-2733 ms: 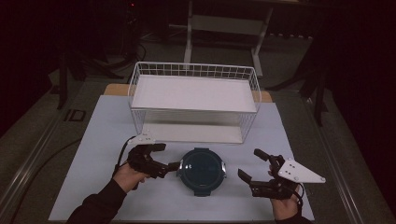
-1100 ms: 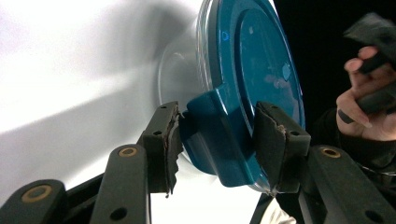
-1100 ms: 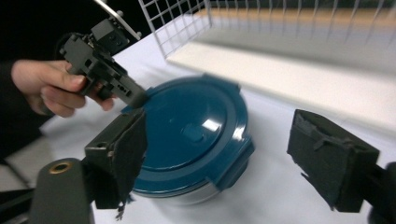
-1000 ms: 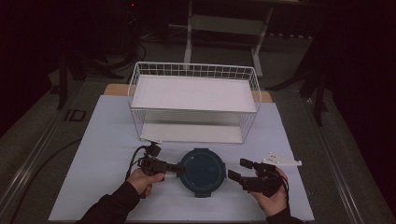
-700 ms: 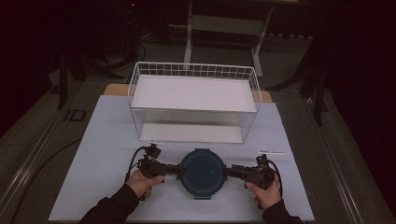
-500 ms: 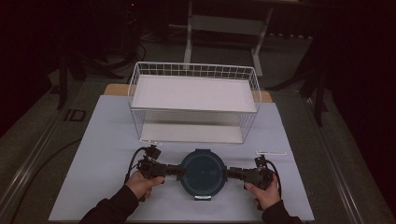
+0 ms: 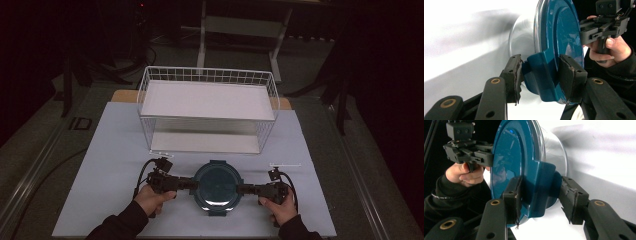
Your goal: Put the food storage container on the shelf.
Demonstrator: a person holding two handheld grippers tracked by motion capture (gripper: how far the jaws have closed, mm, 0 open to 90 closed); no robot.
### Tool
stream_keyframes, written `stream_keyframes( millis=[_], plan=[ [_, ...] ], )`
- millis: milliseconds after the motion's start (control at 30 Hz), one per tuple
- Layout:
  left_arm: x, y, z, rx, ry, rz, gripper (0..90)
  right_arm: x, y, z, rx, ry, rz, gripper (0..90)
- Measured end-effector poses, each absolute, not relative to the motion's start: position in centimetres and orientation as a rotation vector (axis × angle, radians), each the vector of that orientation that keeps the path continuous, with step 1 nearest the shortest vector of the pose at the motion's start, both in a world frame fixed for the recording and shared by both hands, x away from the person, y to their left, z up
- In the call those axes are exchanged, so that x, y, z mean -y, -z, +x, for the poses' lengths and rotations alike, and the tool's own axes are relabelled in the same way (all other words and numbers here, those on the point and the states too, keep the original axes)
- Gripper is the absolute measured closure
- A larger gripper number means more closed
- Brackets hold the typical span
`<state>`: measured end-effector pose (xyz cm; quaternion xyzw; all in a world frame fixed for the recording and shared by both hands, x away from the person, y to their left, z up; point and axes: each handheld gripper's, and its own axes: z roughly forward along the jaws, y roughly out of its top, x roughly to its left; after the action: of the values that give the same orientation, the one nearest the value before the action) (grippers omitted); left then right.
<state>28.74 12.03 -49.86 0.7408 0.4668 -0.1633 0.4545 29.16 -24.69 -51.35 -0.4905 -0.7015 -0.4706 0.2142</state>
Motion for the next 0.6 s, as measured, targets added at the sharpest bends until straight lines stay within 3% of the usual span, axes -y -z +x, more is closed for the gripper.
stream_keyframes(
  millis=[600],
  plan=[
    [-11.9,49.4,26.9,-1.134,0.318,1.824,56.1,24.2,50.1,27.6,2.018,1.316,-1.350,56.9]
  ],
)
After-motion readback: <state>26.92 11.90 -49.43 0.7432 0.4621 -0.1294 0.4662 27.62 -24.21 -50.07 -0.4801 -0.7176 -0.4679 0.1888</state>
